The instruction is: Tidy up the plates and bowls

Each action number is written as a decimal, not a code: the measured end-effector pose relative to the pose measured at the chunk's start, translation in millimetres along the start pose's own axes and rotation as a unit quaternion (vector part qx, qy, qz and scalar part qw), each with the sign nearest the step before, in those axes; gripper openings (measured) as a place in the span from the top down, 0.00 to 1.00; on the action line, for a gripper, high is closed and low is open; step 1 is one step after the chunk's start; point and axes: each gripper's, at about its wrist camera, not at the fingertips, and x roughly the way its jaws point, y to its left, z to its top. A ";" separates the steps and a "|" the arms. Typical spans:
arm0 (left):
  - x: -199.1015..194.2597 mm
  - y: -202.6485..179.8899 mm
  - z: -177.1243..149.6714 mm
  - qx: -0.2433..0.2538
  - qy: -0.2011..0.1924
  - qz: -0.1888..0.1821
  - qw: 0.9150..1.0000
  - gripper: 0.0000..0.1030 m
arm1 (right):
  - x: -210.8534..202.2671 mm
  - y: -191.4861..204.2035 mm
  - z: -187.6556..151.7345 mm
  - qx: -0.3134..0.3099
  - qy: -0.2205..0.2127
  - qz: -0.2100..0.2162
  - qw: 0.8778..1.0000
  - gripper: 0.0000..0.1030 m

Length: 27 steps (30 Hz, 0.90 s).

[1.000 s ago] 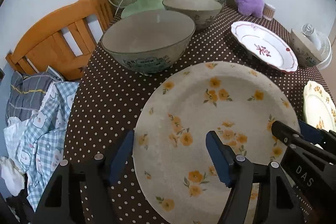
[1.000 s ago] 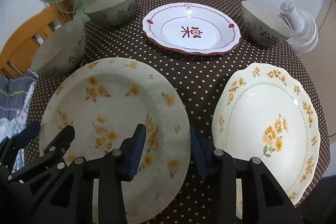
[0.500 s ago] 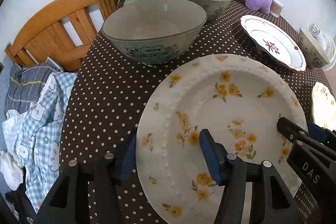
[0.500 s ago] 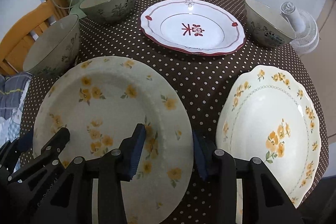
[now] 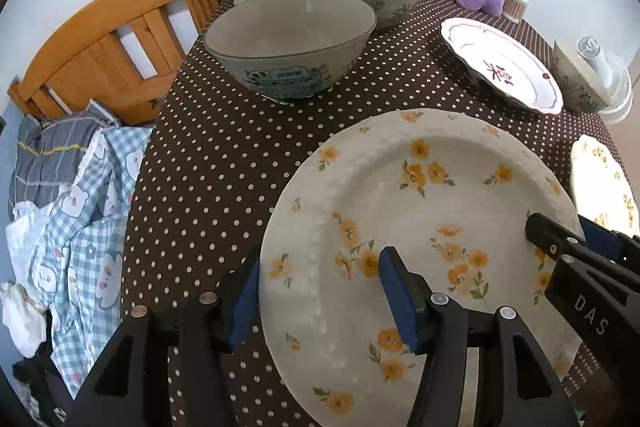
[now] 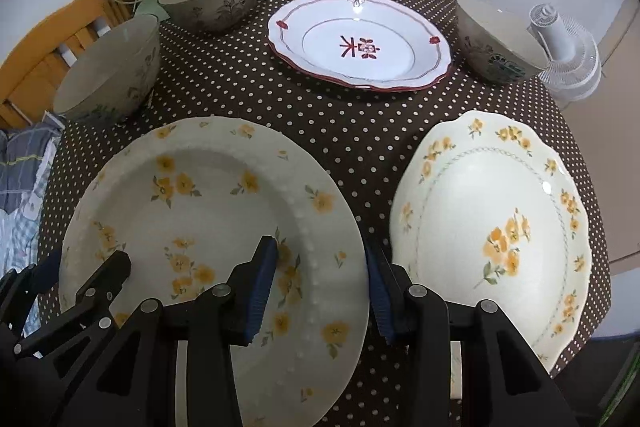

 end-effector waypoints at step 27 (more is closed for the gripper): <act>-57.5 -62.0 -0.4 -0.006 -0.070 0.008 0.997 0.43 | -50.9 -72.0 -0.2 0.005 -0.050 0.020 0.999 0.55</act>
